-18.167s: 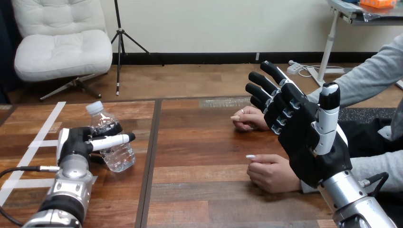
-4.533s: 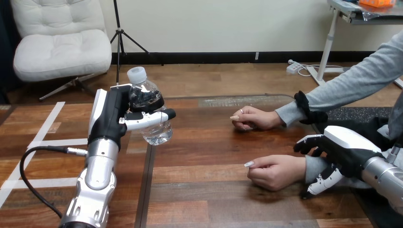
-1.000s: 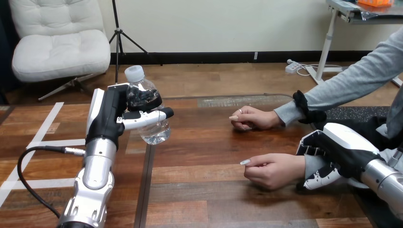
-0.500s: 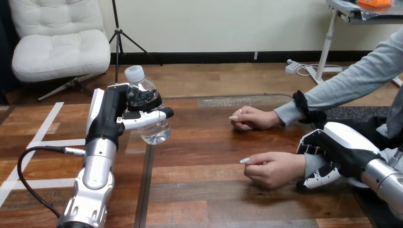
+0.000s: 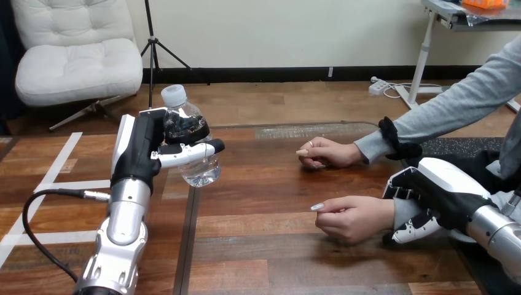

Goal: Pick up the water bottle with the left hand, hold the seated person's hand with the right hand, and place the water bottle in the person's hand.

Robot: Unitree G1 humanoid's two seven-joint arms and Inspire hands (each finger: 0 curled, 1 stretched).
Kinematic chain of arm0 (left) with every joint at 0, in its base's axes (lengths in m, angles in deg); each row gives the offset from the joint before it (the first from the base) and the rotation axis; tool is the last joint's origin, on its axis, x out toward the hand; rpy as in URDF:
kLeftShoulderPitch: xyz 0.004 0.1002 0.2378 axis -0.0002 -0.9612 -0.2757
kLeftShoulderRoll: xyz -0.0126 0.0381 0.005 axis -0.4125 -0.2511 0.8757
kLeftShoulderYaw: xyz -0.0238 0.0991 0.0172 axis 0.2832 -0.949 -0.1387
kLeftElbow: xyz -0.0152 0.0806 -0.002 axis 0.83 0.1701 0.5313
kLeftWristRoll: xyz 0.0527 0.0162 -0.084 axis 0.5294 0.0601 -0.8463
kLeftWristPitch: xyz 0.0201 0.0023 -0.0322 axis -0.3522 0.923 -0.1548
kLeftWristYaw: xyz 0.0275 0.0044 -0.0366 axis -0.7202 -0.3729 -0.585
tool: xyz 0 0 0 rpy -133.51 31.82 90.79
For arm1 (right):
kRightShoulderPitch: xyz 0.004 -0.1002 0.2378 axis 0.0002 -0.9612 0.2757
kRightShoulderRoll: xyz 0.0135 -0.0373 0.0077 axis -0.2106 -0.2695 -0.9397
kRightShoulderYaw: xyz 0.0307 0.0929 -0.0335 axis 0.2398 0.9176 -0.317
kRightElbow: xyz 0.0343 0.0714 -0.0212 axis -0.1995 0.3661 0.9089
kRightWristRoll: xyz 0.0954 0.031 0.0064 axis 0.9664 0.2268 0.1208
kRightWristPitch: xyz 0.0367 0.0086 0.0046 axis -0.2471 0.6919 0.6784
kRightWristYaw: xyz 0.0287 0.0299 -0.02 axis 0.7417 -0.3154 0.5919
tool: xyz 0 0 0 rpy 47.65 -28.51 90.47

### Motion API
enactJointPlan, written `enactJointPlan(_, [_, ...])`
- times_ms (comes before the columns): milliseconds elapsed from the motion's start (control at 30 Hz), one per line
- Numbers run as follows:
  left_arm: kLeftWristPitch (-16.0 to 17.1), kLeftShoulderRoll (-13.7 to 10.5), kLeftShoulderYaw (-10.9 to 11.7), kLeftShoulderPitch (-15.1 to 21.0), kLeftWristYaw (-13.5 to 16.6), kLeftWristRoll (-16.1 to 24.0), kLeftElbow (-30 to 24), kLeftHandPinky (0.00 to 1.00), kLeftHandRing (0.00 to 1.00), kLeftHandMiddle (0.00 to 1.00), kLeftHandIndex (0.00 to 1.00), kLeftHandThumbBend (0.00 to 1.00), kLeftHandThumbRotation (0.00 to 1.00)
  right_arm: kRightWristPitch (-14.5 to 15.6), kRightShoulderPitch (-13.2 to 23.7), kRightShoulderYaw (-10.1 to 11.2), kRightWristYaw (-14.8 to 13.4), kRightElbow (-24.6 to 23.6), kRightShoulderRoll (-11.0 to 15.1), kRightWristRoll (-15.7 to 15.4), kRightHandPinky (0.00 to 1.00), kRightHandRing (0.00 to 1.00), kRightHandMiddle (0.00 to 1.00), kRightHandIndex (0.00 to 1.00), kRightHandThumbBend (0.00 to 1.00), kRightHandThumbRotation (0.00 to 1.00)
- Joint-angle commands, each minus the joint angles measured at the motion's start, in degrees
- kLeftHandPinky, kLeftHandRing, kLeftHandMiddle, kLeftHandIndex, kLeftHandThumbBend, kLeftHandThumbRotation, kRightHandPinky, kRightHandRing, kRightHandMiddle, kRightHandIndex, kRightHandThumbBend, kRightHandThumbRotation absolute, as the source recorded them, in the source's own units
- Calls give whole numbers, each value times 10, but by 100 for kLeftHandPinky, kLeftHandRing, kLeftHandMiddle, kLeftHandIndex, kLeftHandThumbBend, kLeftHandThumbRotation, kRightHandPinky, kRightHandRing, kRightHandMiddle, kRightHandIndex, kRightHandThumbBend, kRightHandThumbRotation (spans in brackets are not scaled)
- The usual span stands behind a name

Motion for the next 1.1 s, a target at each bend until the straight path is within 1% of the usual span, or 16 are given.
enactJointPlan(0, [17, -14, 8, 30, 5, -1, -34, 26, 33, 37, 38, 76, 0, -1, 33, 12, -13, -8, 1, 15, 38, 41, 46, 47, 77, 0])
enactJointPlan(200, [15, -14, 8, 30, 5, 0, -35, 26, 33, 38, 38, 75, 0, 4, 30, 16, -15, -16, -1, 21, 38, 41, 46, 47, 76, 0])
enactJointPlan(300, [15, -14, 8, 30, 6, 0, -35, 27, 33, 38, 38, 75, 0, 0, 29, 17, -20, -18, -1, 24, 38, 41, 46, 47, 77, 0])
enactJointPlan(400, [11, -13, 8, 29, 7, 1, -38, 27, 34, 38, 38, 75, 0, 3, 27, 18, -24, -24, -2, 25, 38, 40, 46, 47, 77, 0])
enactJointPlan(500, [10, -13, 8, 29, 6, 1, -40, 27, 34, 38, 38, 75, 0, -3, 26, 19, -28, -23, -2, 27, 37, 40, 46, 47, 77, 0])
enactJointPlan(800, [13, -15, 6, 29, 9, 5, -37, 26, 34, 38, 39, 76, 0, -6, 23, 21, -25, -35, -2, 37, 37, 40, 45, 46, 76, 0])
enactJointPlan(1067, [13, -15, 7, 30, 9, 5, -36, 25, 33, 37, 38, 76, 0, -1, 21, 22, -20, -42, -2, 38, 37, 40, 46, 47, 73, 0])
